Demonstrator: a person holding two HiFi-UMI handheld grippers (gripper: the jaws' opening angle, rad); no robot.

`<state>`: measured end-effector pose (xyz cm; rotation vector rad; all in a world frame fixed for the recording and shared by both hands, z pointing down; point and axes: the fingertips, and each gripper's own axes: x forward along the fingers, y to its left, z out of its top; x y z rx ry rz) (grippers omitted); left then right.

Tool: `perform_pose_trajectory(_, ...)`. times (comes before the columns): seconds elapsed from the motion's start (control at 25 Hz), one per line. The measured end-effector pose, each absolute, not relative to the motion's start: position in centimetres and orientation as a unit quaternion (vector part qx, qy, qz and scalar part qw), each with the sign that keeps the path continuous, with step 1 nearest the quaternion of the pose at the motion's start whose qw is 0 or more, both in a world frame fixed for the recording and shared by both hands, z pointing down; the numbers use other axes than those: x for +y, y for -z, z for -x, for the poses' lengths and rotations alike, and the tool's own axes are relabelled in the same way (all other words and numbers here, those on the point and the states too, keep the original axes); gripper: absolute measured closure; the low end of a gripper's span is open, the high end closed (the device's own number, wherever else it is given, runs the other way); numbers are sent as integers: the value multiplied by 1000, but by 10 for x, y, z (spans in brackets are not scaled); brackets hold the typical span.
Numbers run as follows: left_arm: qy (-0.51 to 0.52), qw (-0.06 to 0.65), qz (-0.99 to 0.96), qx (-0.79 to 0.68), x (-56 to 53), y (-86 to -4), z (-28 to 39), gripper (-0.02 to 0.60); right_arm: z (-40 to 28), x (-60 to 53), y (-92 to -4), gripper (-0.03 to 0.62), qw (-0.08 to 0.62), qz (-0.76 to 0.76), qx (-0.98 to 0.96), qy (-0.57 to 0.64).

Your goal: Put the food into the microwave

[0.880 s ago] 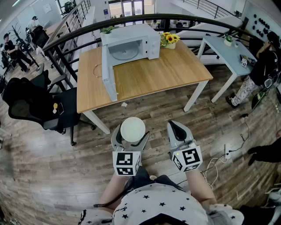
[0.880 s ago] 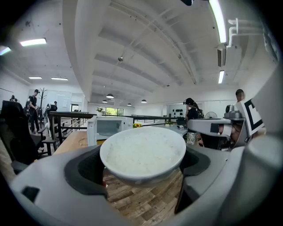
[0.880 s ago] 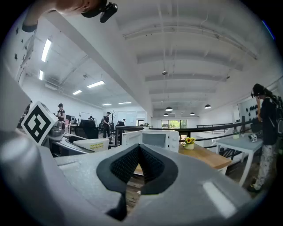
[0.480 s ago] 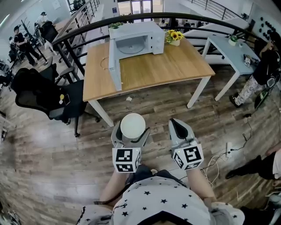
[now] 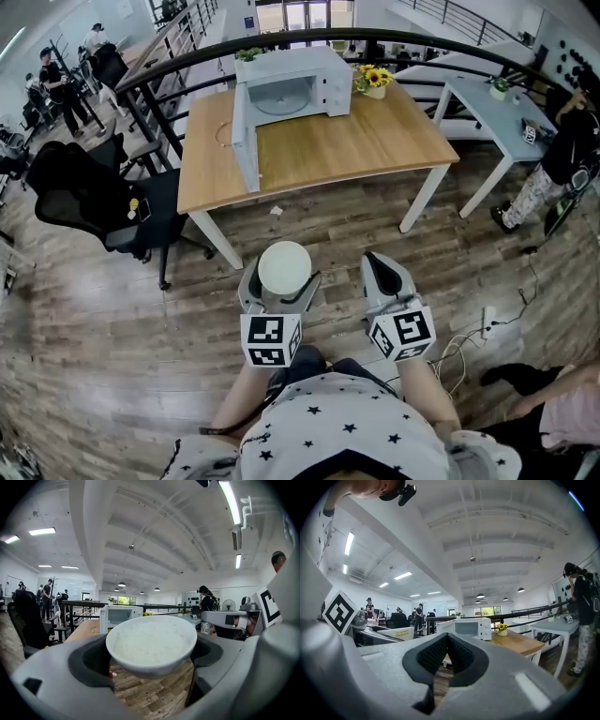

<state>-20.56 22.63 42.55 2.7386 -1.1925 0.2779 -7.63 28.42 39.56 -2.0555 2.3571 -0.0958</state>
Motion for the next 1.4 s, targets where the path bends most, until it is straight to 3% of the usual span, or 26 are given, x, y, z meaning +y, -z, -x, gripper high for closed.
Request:
perform_pose_trajectory(0.64, -88, 70, -918, -381, 194, -425, 168, 101, 42, 253, -394, 588, 18, 659, 751, 35)
perform_pose_trajectory(1.4, -82, 71, -926, -361, 34, -420, 94, 101, -27, 99, -384, 588, 8, 669, 743, 25)
